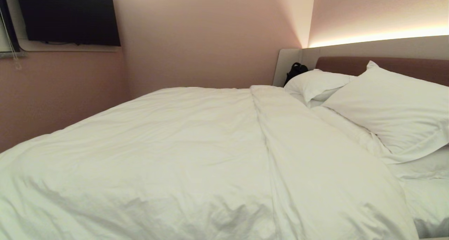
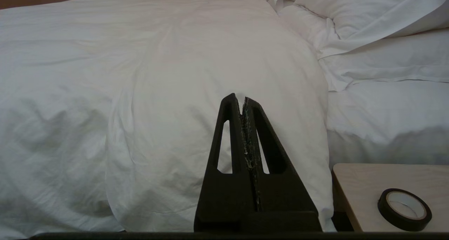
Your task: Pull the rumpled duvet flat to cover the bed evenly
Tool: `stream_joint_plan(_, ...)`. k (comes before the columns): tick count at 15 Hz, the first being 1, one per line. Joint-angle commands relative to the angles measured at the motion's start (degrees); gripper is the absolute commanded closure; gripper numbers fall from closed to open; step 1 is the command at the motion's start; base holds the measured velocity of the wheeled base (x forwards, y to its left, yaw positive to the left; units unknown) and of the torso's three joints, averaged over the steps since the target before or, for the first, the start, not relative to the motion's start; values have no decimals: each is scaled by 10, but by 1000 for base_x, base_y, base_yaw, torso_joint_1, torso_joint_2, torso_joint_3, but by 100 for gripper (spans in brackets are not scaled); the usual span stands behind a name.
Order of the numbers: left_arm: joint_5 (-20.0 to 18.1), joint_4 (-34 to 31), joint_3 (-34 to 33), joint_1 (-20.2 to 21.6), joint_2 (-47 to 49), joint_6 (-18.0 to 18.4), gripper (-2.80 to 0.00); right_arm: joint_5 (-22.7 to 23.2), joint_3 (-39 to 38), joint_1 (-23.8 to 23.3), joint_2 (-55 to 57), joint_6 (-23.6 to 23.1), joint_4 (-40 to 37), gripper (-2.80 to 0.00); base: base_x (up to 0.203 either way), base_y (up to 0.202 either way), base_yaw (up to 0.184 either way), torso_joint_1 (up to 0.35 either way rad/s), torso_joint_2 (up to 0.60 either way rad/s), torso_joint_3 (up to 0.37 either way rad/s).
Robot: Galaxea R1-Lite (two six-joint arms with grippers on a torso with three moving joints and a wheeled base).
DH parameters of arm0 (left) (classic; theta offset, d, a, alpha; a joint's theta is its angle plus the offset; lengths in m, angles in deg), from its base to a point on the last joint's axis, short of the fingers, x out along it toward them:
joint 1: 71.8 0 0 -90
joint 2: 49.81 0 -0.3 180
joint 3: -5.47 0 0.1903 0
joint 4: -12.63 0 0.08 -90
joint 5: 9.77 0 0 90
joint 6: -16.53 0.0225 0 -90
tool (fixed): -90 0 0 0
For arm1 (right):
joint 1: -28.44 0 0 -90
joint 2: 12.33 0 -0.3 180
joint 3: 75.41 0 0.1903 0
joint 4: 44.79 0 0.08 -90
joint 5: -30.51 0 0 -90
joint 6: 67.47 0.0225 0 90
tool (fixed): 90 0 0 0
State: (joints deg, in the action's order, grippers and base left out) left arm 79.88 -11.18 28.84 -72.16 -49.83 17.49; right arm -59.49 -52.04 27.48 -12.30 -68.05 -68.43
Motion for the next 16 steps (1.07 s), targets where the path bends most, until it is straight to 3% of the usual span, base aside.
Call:
stream_joint_plan(1, 0, 0, 0, 0, 0, 0, 0, 1, 0, 0, 0, 0, 0, 0, 0, 0, 0, 0, 0, 0)
stream_joint_plan(7, 0, 0, 0, 0, 0, -1, 0, 0, 0, 0, 0, 0, 0, 0, -18, 0, 0, 1, 0, 0)
stream_joint_plan(16, 0, 0, 0, 0, 0, -1, 0, 1, 0, 1, 0, 0, 0, 0, -177, 0, 0, 0, 3, 3)
